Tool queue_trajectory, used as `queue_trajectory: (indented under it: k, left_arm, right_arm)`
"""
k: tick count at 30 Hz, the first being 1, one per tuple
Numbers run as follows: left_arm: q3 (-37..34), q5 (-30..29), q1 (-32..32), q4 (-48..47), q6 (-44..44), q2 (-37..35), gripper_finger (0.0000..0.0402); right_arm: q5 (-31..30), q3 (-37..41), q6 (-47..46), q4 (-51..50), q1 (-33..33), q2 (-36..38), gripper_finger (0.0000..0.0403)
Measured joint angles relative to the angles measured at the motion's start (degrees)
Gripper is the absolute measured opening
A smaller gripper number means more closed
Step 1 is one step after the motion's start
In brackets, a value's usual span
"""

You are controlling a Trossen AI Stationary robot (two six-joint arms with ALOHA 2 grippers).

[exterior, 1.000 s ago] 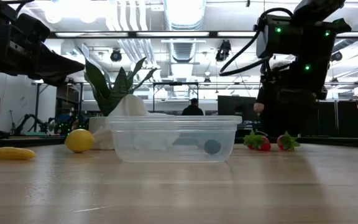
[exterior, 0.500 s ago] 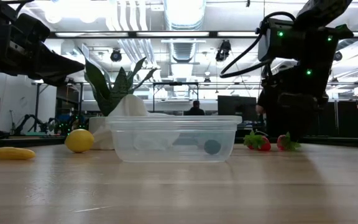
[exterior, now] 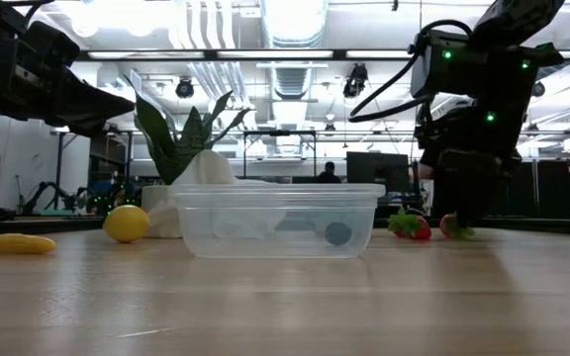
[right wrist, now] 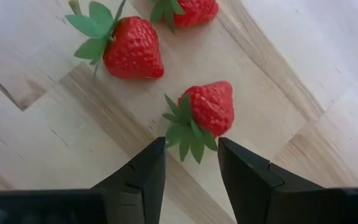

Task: Pick and placing Produce into tupperware
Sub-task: Put the strawberry into the bin

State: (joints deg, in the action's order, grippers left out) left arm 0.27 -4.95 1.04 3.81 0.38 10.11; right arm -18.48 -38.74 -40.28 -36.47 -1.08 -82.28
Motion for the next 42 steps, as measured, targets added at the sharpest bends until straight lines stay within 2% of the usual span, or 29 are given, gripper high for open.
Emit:
queue_trajectory:
  k: [10, 24, 36, 40, 42]
  left_arm:
    - [0.0, 0.0, 0.0, 0.0, 0.0, 0.0, 0.0000]
    - [0.0, 0.0, 0.0, 0.0, 0.0, 0.0, 0.0000]
    - [0.0, 0.0, 0.0, 0.0, 0.0, 0.0, 0.0000]
    - [0.0, 0.0, 0.0, 0.0, 0.0, 0.0, 0.0000]
    - [0.0, 0.0, 0.0, 0.0, 0.0, 0.0, 0.0000]
  right_arm:
    - [0.0, 0.9, -0.1, -0.1, 0.0, 0.0, 0.0125]
    - [0.8, 0.9, 1.6, -0.3, 0.0, 0.0, 0.0013]
    - [1.0, 0.9, 1.8, -0.6, 0.0, 0.0, 0.0009]
    - [8.1, 0.0, 5.0, -0.7, 0.0, 0.3, 0.0009]
    - [9.4, -1.1, 5.6, -0.5, -0.2, 0.7, 0.0011]
